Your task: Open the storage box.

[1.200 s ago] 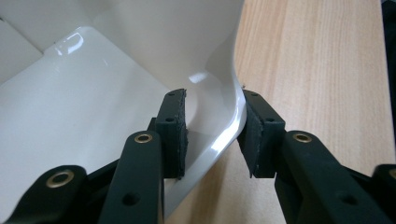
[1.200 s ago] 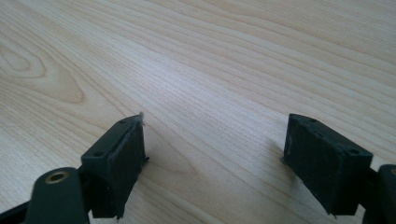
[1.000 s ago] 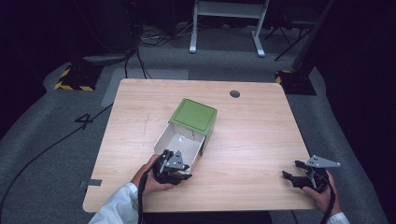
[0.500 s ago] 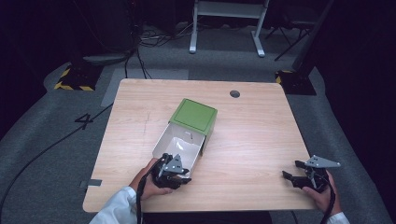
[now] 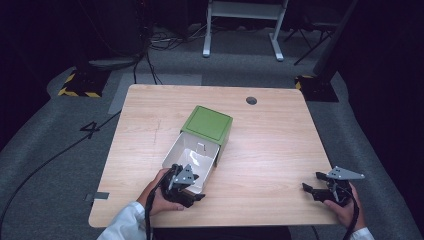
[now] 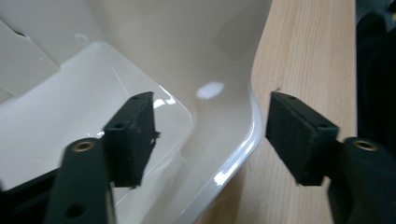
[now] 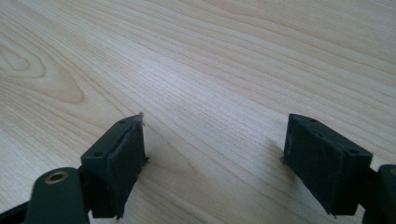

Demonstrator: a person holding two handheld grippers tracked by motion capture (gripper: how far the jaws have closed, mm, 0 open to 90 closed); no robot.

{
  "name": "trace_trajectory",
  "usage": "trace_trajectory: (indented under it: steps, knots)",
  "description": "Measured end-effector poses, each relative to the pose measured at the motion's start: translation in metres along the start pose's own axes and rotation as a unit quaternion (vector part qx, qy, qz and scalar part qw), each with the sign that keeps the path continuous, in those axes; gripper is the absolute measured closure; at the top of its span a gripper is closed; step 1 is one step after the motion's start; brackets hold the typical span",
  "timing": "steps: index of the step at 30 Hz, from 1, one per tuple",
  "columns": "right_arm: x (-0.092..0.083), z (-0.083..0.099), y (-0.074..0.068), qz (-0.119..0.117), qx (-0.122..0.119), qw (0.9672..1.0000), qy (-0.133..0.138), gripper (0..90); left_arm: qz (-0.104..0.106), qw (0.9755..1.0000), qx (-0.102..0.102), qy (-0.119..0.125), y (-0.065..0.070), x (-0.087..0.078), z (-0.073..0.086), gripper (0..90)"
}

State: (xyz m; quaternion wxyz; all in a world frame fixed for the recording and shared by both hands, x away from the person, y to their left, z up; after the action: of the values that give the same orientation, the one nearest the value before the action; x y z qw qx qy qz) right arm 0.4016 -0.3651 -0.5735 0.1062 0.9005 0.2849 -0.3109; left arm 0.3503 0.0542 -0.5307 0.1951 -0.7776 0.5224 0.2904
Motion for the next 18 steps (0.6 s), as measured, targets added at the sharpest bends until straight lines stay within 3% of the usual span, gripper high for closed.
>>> trace_trajectory:
  steps: [2, 9, 18]
  knots:
    - [0.000, 0.000, 0.000, 0.000, 0.000, 1.0000, 0.000, 20.6, -0.012, 0.9999, -0.003, 0.009, 0.000, -0.005, -0.002, 19.4]
    - [0.000, 0.000, 0.000, 0.000, 0.000, 1.0000, 0.000, 20.6, -0.045, 0.9982, -0.001, 0.038, -0.004, -0.030, -0.011, 19.0]
    - [0.000, 0.000, 0.000, 0.000, 0.000, 1.0000, 0.000, 20.6, -0.093, 0.9936, 0.011, 0.064, -0.013, -0.056, -0.013, 18.1]
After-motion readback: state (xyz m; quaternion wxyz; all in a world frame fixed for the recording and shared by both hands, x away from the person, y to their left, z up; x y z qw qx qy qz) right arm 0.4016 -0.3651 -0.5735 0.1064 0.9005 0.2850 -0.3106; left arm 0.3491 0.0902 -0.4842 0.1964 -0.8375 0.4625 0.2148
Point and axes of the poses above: each handheld gripper's, and its own axes: x roughly forward along the jaws, z roughly out of its underside, y roughly to its right, the point moved 10 cm from there along x, roughly forward along the jaws, and after that the axes turned 3 degrees about y, right-handed, at the moved point
